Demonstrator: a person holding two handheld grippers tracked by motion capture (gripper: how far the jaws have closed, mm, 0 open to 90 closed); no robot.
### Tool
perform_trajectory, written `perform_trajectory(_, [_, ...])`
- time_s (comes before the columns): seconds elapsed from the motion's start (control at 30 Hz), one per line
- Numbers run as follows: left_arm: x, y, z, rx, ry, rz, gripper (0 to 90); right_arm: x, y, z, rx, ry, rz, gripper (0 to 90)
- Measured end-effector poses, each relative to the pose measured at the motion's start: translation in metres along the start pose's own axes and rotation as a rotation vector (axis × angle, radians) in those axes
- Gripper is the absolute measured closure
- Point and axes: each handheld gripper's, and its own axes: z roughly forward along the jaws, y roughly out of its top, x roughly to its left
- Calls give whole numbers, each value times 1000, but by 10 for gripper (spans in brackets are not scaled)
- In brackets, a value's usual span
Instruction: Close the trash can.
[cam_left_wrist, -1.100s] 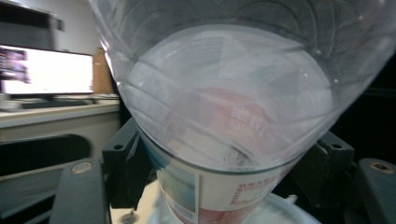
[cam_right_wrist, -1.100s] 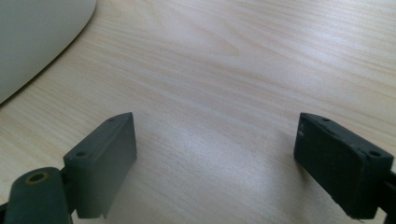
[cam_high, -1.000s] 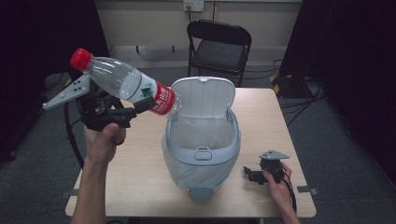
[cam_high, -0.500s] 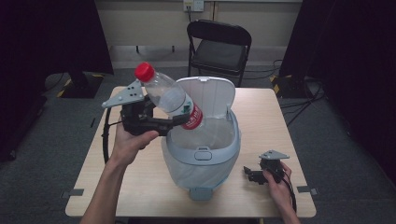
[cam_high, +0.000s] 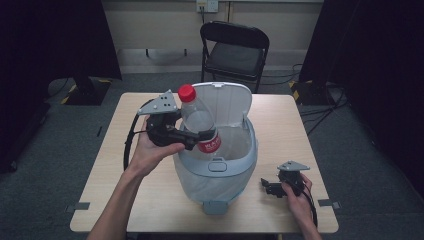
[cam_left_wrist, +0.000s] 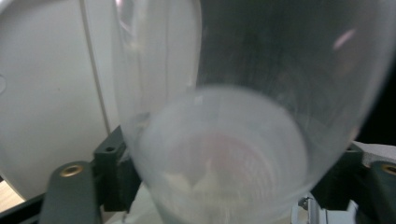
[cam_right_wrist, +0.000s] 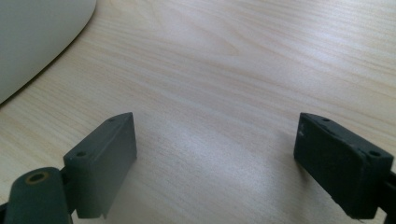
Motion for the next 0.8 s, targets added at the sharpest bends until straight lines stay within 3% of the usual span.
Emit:
perform_trajectory(0.17, [0, 0, -2, -4, -4, -7, 242, 0, 0, 0, 0, 0, 0, 119])
perform_trajectory(0.27, [0, -1, -8, -37, -21, -7, 270, 0, 0, 0, 0, 0, 0, 119])
perform_trajectory(0.37, [0, -3, -15, -42, -12, 19, 352, 0, 0, 0, 0, 0, 0, 119])
perform_trajectory(0.47, [4, -5, -23, -69, -11, 7, 417, 0, 0, 0, 1, 0, 0, 118])
perform_trajectory(0.8, [26, -24, -43, -82, 66, -46, 381, 0, 0, 0, 1, 0, 0, 118])
